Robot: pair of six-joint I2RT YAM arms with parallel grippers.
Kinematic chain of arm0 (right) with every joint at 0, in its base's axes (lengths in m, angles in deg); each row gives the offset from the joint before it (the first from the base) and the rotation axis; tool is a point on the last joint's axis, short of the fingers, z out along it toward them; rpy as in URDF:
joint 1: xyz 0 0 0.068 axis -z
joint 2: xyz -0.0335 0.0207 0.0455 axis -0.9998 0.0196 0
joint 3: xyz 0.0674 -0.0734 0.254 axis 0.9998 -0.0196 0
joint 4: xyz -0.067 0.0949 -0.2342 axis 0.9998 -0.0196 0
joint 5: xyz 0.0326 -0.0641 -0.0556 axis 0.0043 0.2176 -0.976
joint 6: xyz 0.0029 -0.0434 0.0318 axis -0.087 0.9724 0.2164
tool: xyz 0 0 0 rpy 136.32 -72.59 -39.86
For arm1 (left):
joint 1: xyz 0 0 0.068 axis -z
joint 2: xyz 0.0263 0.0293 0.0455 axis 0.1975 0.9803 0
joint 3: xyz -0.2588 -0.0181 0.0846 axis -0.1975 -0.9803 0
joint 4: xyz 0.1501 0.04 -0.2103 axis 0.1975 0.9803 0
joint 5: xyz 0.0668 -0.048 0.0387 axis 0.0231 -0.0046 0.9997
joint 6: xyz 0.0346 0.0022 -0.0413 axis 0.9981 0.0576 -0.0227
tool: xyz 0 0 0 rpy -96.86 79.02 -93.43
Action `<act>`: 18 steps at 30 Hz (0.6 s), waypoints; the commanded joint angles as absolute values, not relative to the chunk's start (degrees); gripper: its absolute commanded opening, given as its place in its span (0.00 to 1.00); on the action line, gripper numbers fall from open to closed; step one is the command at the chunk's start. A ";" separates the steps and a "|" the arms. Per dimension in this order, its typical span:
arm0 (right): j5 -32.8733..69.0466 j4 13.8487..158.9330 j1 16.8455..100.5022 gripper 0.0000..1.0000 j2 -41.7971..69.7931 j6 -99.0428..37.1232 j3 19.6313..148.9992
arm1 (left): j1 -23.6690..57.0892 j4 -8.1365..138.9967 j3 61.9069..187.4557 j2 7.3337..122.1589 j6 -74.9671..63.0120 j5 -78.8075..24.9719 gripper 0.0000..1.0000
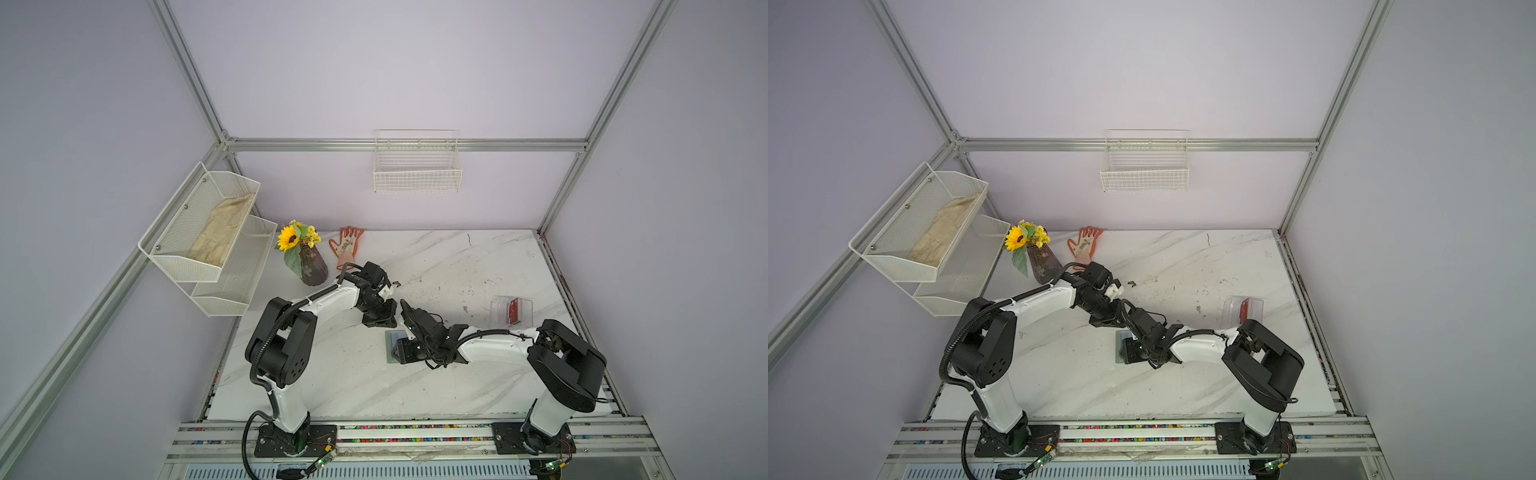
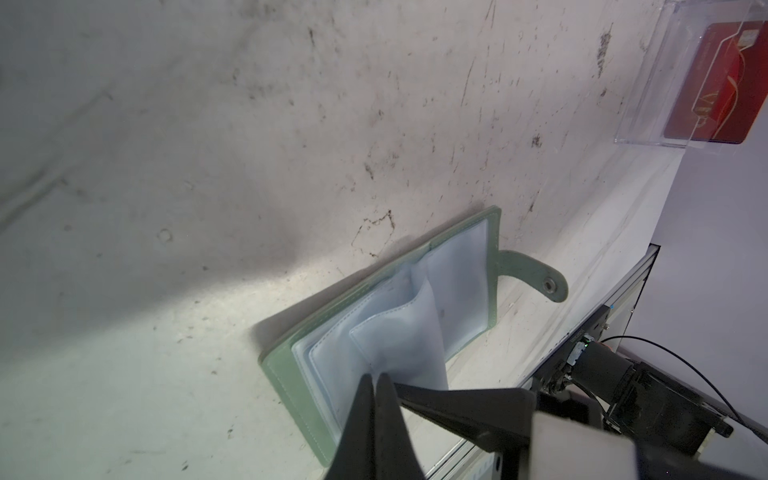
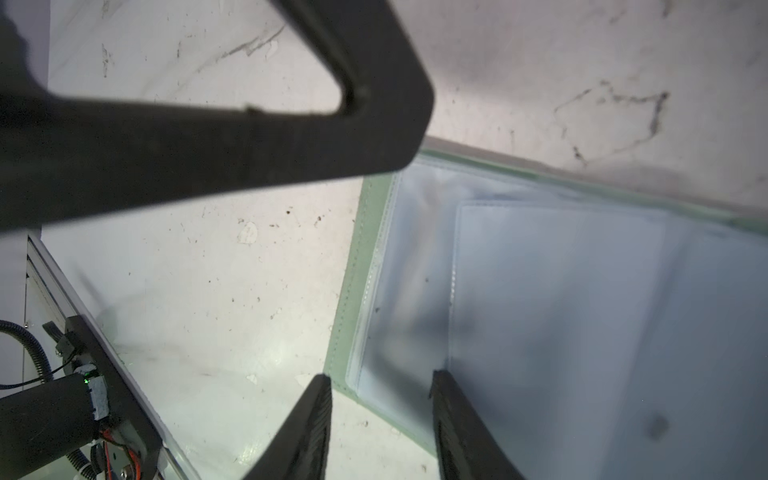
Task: Insert credit cards into a card holder
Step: Turn over the card slot in the card holder.
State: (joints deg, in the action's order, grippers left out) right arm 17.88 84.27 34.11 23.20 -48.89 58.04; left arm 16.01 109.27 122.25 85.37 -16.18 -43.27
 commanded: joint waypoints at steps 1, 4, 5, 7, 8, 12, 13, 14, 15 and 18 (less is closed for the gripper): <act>16.31 81.25 33.70 0.44 21.94 -49.61 56.59 | 16.03 106.78 118.71 82.53 -17.21 -45.07 0.00; 16.28 81.20 33.77 0.44 21.99 -49.79 56.43 | 16.08 105.53 117.75 83.24 -17.93 -46.10 0.00; 16.20 81.09 33.77 0.44 22.06 -49.79 56.43 | 16.12 105.17 117.54 83.50 -18.10 -46.20 0.00; 16.03 80.88 33.81 0.44 21.86 -49.87 56.34 | 16.12 104.86 117.23 83.70 -18.28 -46.07 0.00; 15.95 80.80 33.86 0.43 21.68 -49.93 56.25 | 16.12 104.75 117.14 83.95 -18.29 -46.06 0.00; 15.69 80.74 33.88 0.44 21.00 -50.13 55.86 | 16.12 104.52 116.71 84.40 -18.29 -46.00 0.00; 15.62 80.74 33.88 0.44 20.85 -50.14 55.77 | 16.12 104.38 116.57 84.52 -18.29 -45.98 0.00; 15.60 80.78 33.91 0.44 20.84 -50.22 55.66 | 16.12 104.17 116.32 84.74 -18.27 -45.98 0.00; 15.59 80.84 33.94 0.44 20.89 -50.31 55.56 | 16.10 104.07 116.12 85.03 -18.33 -45.98 0.00; 15.73 80.91 33.95 0.44 20.85 -50.39 55.37 | 16.06 103.60 115.36 85.81 -18.63 -46.06 0.00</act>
State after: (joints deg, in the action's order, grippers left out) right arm 17.01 83.37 34.11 21.73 -49.34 56.66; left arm 16.01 105.03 117.68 85.30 -17.79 -44.69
